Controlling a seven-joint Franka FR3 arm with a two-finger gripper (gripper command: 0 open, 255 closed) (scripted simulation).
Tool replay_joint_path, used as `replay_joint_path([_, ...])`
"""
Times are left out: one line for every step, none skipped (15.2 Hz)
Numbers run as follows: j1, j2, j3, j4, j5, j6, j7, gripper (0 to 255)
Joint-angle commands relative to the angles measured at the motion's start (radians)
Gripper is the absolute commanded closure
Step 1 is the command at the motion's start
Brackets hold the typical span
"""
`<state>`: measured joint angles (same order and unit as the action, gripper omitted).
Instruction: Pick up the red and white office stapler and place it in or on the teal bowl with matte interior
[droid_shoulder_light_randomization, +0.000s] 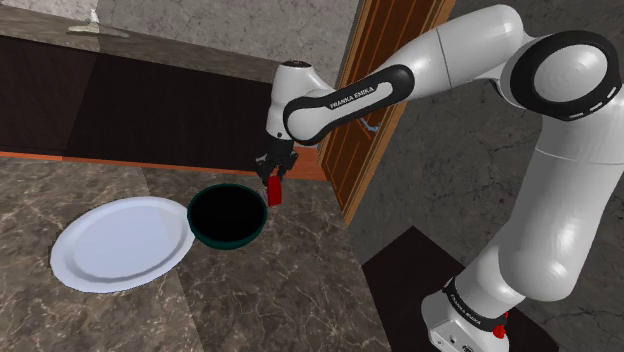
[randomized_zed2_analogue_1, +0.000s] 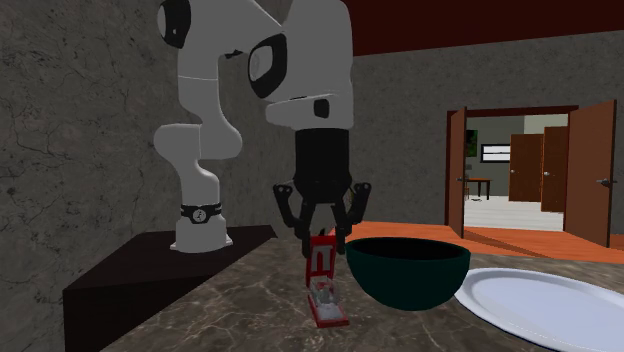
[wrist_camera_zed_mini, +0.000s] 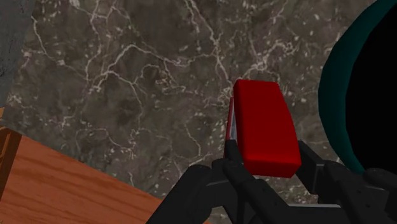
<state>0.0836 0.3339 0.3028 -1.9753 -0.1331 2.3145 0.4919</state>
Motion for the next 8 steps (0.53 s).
replay_joint_path([-0.001, -0.017, 0.004, 0.006, 0.007, -0.022, -0.003, 255])
replay_joint_path([-0.002, -0.024, 0.005, 0.009, 0.011, -0.033, -0.005, 255])
replay_joint_path([-0.003, -0.032, 0.007, 0.013, 0.014, -0.044, -0.008, 255])
replay_joint_path([-0.004, -0.040, 0.008, 0.018, 0.018, -0.056, -0.010, 255])
replay_joint_path([-0.005, -0.047, 0.009, 0.022, 0.021, -0.067, -0.012, 255])
replay_joint_path([-0.006, -0.054, 0.011, 0.027, 0.025, -0.078, -0.014, 255])
replay_joint_path([-0.007, -0.061, 0.012, 0.032, 0.028, -0.090, -0.016, 255])
replay_joint_path([-0.008, -0.068, 0.013, 0.037, 0.031, -0.101, -0.018, 255])
